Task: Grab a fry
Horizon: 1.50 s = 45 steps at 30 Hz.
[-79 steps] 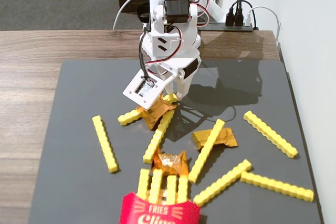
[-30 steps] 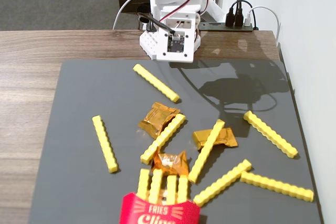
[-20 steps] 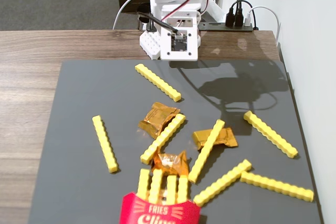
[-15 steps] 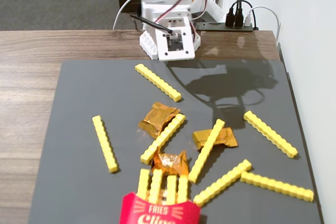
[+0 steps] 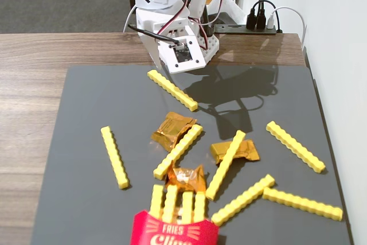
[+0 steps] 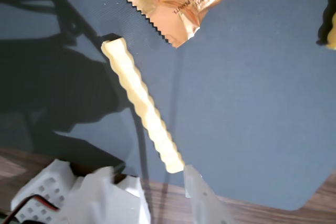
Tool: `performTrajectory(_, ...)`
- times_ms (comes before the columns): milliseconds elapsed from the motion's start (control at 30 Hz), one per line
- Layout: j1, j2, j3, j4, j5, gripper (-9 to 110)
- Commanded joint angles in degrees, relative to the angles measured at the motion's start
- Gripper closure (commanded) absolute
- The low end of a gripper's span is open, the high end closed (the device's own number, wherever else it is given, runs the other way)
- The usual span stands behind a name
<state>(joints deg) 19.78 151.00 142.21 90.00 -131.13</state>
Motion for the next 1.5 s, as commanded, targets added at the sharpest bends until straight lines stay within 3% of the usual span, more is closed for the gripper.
performTrajectory(0,-0.26,-2.37,0.09,-2.72,-1.41,78)
performTrajectory(433,-0.62,-16.17,-1.58,-13.89,-2.29,78)
performTrajectory(1300,-1.93,-5.71,13.62,-18.46,-7.73,78)
performTrajectory(1467,-0.97,-5.89,15.73,-21.01,-8.17,87)
